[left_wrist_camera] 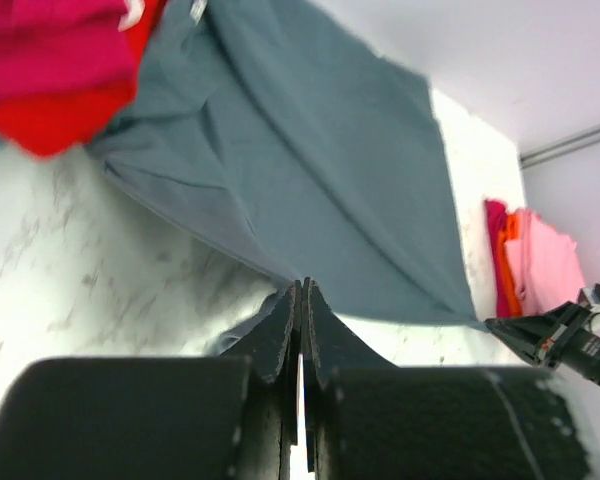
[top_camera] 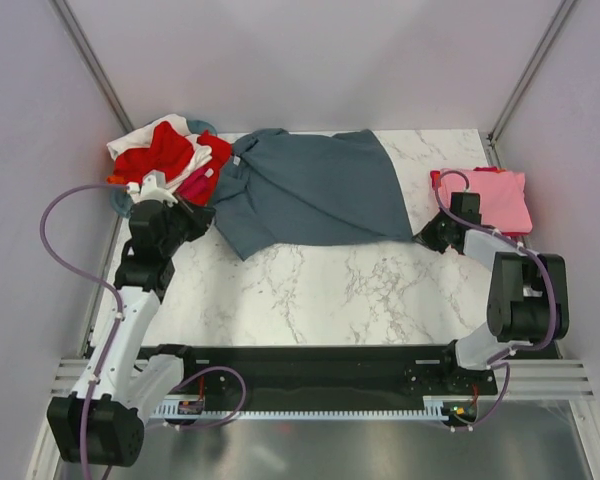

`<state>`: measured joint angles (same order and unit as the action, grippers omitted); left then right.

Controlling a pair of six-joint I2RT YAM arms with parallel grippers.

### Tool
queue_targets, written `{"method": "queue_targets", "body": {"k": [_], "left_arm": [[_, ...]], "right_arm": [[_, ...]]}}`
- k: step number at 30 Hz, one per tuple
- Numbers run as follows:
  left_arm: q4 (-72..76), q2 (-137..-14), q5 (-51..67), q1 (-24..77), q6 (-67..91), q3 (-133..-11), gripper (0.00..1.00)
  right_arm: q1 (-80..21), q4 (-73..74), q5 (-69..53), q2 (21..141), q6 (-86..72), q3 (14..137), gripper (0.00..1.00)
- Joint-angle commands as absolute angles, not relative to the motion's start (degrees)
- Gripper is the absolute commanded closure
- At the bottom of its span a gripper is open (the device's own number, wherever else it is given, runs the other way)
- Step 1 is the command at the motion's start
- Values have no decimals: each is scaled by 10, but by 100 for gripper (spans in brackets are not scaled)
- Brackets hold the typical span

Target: Fold and stack the t-shirts

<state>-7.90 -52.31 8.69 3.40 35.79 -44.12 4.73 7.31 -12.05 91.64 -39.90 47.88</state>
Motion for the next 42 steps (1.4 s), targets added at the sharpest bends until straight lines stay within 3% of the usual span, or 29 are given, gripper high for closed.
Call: {"method": "queue_targets", "body": {"k": [1,7,17,23,30,39,42], "left_arm": [[-134,-479,91,36,368,-418,98],[-180,-390,111,38,401,-385,98],[-261,-325,120,45,411,-423,98],[-287,-299,91,45,382,-481,98],[-289,-323,107,45,387,-460,98],[-297,-303,98,45,385,-461,98],[-298,-305,98,45,388,-456,98]], "right_arm": [[50,59,-55,848,-364,430,100],[59,109,86,760,-349,378,100],[62,126,41,703,-339,364,100],[26,100,1,767,-326,388,100],[-108,115,41,863,-293,513,100],[-142,127,63,1011,-244,645,100],[-142,133,63,1061,-236,697,95]]}}
